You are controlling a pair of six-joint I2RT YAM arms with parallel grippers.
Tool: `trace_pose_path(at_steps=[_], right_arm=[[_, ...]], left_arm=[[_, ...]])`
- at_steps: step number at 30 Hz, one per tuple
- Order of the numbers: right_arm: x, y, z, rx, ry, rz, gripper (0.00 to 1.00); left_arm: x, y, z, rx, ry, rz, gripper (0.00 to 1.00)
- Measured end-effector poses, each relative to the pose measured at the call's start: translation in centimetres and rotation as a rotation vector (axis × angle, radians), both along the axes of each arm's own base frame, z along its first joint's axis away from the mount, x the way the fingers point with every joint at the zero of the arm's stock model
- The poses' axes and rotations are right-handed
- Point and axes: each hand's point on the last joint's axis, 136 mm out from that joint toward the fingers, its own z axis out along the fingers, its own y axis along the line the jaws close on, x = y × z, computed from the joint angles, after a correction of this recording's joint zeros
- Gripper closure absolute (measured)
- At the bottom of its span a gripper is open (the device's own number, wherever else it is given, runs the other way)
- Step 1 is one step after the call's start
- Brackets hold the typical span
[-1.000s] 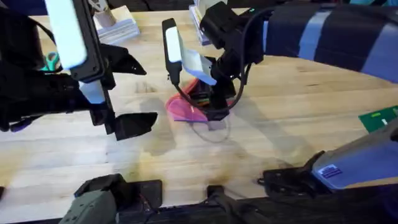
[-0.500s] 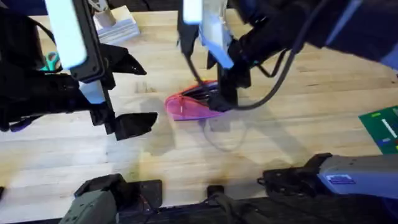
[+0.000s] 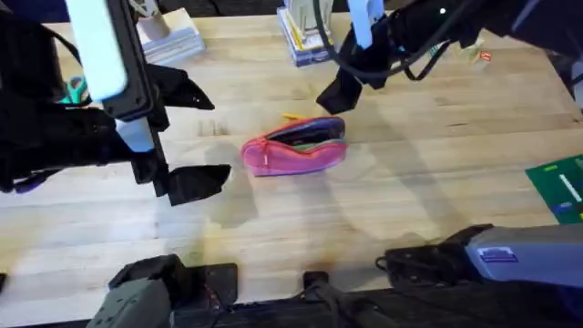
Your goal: Unzip the bag, pick up the pens from the table one at a time and place them inside, then zip the bag closed.
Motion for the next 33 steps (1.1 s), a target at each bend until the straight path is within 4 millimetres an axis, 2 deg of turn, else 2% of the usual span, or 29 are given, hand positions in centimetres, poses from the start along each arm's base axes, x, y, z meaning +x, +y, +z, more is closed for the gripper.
trace_pose_path(at_steps=[5,9,15,16,26,30,31,33], right_arm=[[2.0,-1.7,-2.0,-0.006,0.036,-0.066,0.005],[3.1,-1.8,-4.3,-0.018,0.076,-0.080,0.005],[4.8,-0.6,-6.0,0.019,0.094,-0.130,0.006],[5.1,0.2,-6.8,0.035,0.119,-0.156,0.006],[5.1,3.7,-9.6,0.044,0.151,-0.120,0.005],[5.3,4.3,-11.2,0.037,0.168,-0.113,0.005],[5.2,4.1,-12.2,0.021,0.186,-0.119,0.005],[5.2,3.8,-12.8,-0.001,0.194,-0.129,0.005]], left_arm=[[0.0,0.0,0.0,0.000,0.000,0.000,0.008],[0.0,0.0,0.0,0.000,0.000,0.000,0.008],[0.0,0.0,0.0,0.000,0.000,0.000,0.008],[0.0,0.0,0.0,0.000,0.000,0.000,0.008],[0.0,0.0,0.0,0.000,0.000,0.000,0.007],[0.0,0.0,0.0,0.000,0.000,0.000,0.007],[0.0,0.0,0.0,0.000,0.000,0.000,0.007],[0.0,0.0,0.0,0.000,0.000,0.000,0.006]])
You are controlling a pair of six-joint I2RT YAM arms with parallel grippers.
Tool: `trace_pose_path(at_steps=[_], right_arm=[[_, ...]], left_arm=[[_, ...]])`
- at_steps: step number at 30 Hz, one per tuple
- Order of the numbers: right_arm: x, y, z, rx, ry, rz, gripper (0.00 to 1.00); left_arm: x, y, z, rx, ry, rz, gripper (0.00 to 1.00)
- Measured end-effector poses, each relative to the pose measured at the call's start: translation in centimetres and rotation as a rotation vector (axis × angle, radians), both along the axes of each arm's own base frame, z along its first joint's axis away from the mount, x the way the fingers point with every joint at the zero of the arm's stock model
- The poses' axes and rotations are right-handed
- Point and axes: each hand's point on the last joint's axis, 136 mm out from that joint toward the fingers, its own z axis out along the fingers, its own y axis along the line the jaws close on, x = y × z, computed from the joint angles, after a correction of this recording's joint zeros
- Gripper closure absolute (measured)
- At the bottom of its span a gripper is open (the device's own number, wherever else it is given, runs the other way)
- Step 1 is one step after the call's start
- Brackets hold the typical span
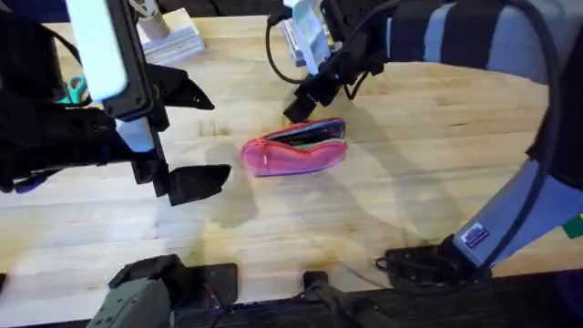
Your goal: Unzip the bag, pick up the pens from the table one at a time and place them inside, then zip the bag closed.
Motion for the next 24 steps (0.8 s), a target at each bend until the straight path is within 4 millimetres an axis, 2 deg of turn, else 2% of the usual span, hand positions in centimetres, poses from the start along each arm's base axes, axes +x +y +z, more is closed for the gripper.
trace_pose_path(at_steps=[6,11,13,24], right_arm=[[-0.7,-1.1,-1.8,-0.067,0.049,-0.015,0.005],[-1.8,-1.3,-1.8,-0.121,0.067,0.062,0.005],[-2.4,-1.1,-2.0,-0.170,0.037,0.174,0.006],[-2.4,-1.1,-1.9,-0.173,0.029,0.192,0.006]], left_arm=[[0.0,0.0,0.0,0.000,0.000,0.000,0.007],[0.0,0.0,0.0,0.000,0.000,0.000,0.007],[0.0,0.0,0.0,0.000,0.000,0.000,0.008],[0.0,0.0,0.0,0.000,0.000,0.000,0.007]])
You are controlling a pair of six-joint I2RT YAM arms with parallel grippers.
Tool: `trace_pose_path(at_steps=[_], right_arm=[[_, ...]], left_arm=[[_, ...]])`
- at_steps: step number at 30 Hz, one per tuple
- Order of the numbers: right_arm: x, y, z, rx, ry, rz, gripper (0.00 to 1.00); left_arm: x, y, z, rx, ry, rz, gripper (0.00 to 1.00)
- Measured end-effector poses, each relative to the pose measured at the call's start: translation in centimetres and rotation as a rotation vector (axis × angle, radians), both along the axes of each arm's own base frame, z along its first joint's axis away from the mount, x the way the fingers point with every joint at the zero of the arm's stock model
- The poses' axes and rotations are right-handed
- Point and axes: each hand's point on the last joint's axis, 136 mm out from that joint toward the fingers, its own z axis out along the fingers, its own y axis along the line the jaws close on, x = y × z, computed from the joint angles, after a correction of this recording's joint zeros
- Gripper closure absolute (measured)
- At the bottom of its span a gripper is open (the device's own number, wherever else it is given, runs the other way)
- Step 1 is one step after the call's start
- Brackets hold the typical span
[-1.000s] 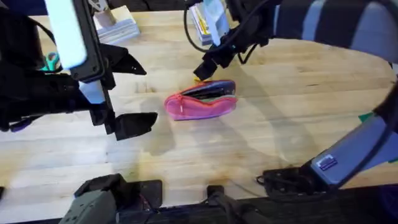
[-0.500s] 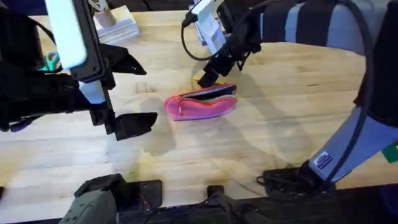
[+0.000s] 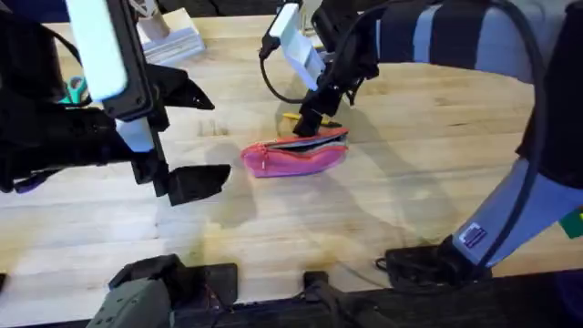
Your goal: Unzip the bag, pick up the pens from the table one at a time and place them inside, then zip the bag closed.
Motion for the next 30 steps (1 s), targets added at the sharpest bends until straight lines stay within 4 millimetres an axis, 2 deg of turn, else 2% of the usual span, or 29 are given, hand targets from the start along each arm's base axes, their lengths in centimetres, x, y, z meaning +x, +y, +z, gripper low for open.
trace_pose_path(at_steps=[30], right_arm=[[0.33,-0.60,-0.16,-0.046,-0.023,-0.007,0.006]], left_arm=[[0.00,0.00,0.00,0.000,0.000,0.000,0.007]])
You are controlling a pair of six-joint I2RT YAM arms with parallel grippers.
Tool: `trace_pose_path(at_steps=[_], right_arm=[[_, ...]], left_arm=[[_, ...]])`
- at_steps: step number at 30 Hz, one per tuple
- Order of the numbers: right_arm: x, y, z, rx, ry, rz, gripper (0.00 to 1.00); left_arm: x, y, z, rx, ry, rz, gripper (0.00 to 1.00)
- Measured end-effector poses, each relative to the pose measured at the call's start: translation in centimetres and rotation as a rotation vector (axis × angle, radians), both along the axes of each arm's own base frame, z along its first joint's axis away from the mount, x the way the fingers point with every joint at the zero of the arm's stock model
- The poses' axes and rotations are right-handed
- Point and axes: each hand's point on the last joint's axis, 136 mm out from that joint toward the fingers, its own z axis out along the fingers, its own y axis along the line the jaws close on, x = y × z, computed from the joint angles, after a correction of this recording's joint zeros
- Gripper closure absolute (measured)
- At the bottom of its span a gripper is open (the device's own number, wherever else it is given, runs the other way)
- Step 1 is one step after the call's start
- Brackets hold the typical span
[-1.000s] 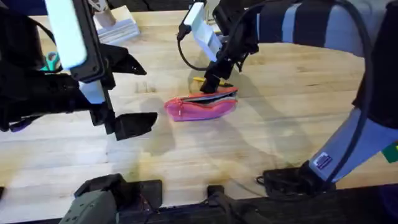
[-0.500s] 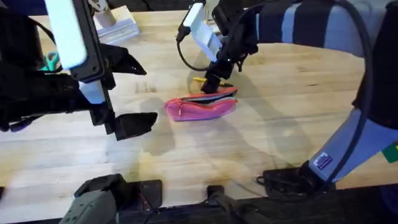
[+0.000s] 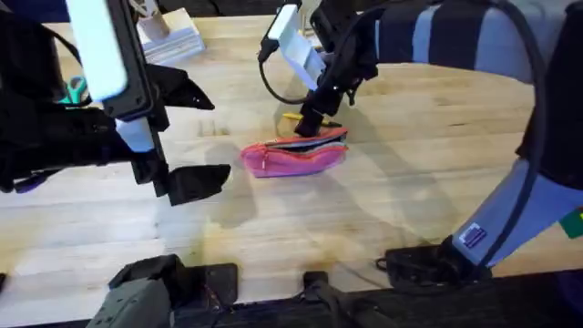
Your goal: Unzip the bag, pick up the pens from the table one at a time and place them inside, then zip the bag closed.
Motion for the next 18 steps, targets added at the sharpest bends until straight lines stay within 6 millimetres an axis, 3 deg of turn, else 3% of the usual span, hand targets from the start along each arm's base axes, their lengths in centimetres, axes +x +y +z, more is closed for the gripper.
trace_pose_path(at_steps=[8,13,14,18], right_arm=[[0.16,0.05,0.05,0.001,-0.008,0.003,0.009],[-0.02,0.00,0.00,-0.007,-0.006,0.019,0.464],[0.20,-0.12,0.01,-0.017,-0.019,0.026,0.957],[0.21,-0.13,0.01,-0.018,-0.021,0.029,0.963]], left_arm=[[0.00,0.00,0.00,0.000,0.000,0.000,0.007],[0.00,0.00,0.00,0.000,0.000,0.000,0.007],[0.00,0.00,0.00,0.000,0.000,0.000,0.007],[0.00,0.00,0.01,0.000,0.000,0.000,0.007]])
